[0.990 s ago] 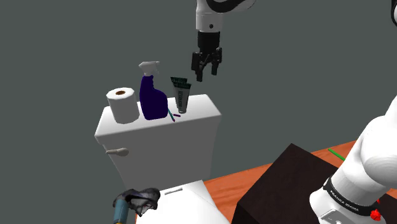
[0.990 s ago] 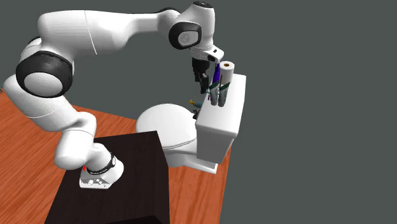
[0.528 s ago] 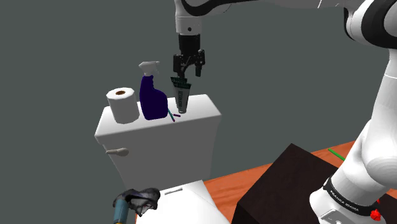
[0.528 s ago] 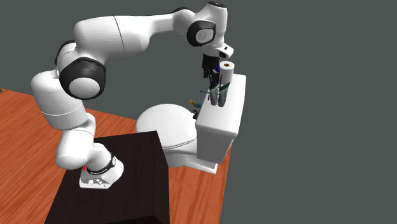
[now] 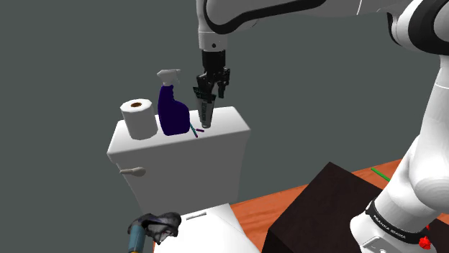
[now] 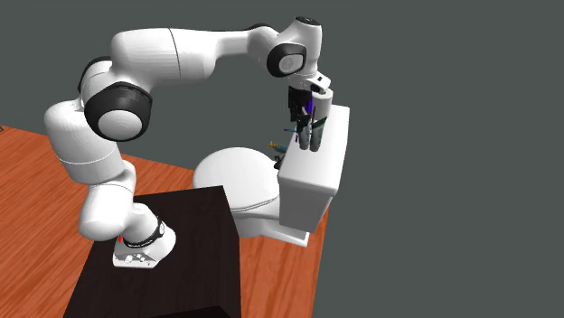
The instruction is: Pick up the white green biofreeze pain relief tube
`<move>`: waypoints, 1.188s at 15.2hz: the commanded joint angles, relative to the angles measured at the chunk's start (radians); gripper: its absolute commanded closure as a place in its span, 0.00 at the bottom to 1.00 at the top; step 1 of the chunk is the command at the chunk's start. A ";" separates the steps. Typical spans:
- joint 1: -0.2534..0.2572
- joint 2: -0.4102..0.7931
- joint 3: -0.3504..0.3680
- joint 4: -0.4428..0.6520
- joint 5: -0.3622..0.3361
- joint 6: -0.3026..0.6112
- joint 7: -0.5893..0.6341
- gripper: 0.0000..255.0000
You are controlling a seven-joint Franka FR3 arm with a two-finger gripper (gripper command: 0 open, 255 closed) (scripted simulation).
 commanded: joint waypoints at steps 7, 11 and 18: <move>0.000 0.000 0.000 -0.002 0.000 0.002 0.000 1.00; 0.001 0.001 0.000 0.027 0.000 -0.025 0.000 1.00; 0.006 0.015 0.002 0.139 -0.003 -0.125 0.003 1.00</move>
